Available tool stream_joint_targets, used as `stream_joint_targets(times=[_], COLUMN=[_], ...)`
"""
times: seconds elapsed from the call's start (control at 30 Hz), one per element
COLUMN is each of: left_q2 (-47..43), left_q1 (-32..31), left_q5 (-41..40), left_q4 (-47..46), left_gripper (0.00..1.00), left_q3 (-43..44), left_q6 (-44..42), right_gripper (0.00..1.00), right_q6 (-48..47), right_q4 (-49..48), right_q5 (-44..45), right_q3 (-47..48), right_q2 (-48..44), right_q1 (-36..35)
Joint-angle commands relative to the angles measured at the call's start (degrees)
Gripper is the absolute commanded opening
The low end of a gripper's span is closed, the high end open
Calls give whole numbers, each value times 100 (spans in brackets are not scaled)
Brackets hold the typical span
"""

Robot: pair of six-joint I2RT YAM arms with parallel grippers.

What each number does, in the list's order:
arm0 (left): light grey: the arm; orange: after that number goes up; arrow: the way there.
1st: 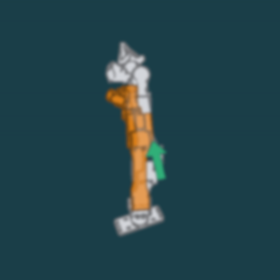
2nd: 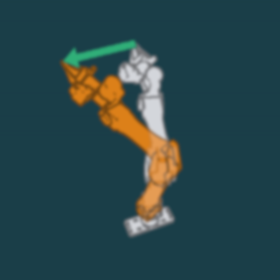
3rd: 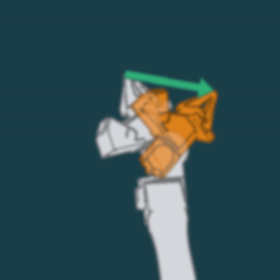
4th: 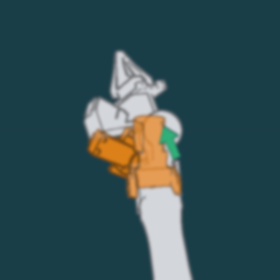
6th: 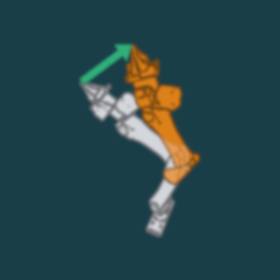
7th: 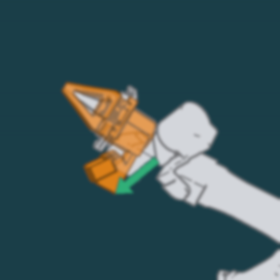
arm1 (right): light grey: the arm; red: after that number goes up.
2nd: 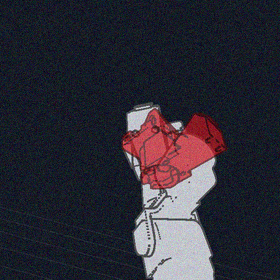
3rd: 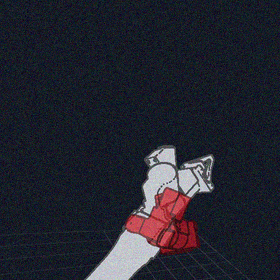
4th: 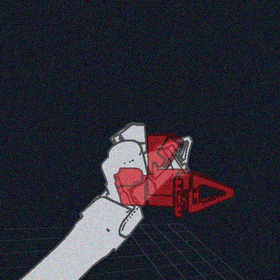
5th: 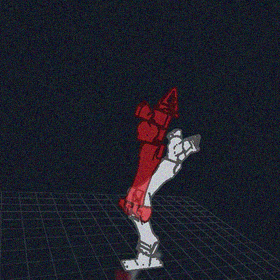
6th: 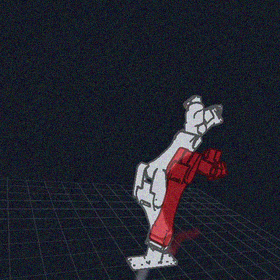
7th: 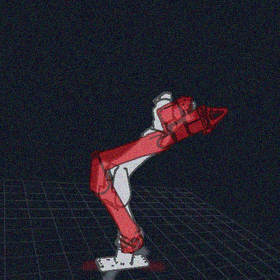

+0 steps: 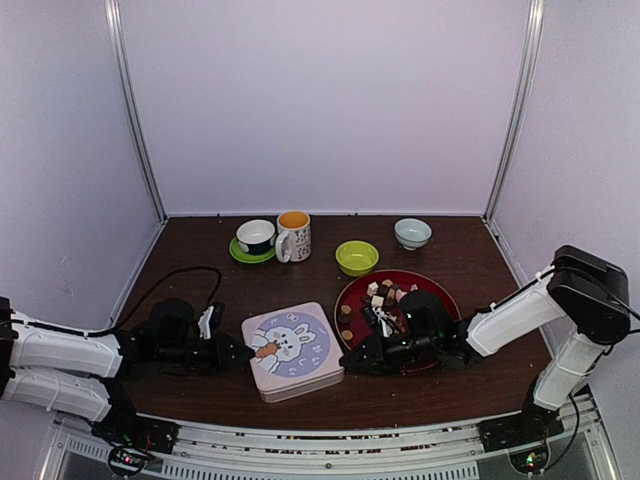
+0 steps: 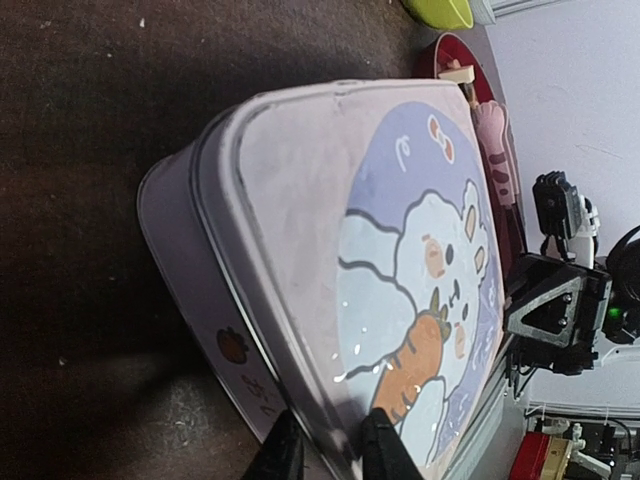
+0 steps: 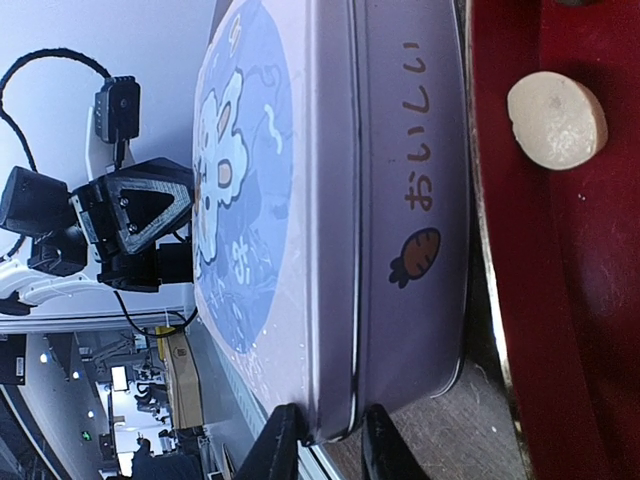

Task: Pack the chocolate
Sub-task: Press the box lid onto the packing box.

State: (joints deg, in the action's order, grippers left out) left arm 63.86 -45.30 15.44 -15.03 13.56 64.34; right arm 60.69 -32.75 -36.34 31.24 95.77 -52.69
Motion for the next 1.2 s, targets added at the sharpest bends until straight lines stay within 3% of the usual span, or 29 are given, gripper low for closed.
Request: stream_joint_targets(times=[0.0, 0.23, 0.4, 0.57, 0.7, 0.87, 1.0, 1.17], left_q2=[152, -153, -242, -180, -128, -344, -504, -254], left_q1=[-155, 162, 807, 1286, 1487, 1487, 1489, 1489], left_q5=[152, 191, 616, 798, 830, 780, 855, 1035], left_q4=[387, 385, 219, 509, 638, 1203, 1242, 1186], left_gripper=[20, 20, 20, 21, 22, 25, 32, 44], left_q3=[101, -39, -119, 102, 318, 642, 744, 945], left_q6=[-421, -417, -608, -1084, -1330, -1672, -1786, -1871], right_gripper=[21, 23, 25, 33, 49, 55, 52, 46], right_q6=[-164, -459, -418, -503, -955, -1180, -1254, -1372], right_q4=[393, 806, 804, 904, 1798, 2065, 2078, 2071], right_q5=[230, 263, 250, 316, 1053, 1492, 1452, 1342], right_q3=[42, 388, 483, 461, 562, 543, 866, 1600], right_q2=[402, 45, -18, -201, -722, -1132, -908, -316], right_q1=[-284, -888, -1174, -1241, -1033, -318, 205, 291])
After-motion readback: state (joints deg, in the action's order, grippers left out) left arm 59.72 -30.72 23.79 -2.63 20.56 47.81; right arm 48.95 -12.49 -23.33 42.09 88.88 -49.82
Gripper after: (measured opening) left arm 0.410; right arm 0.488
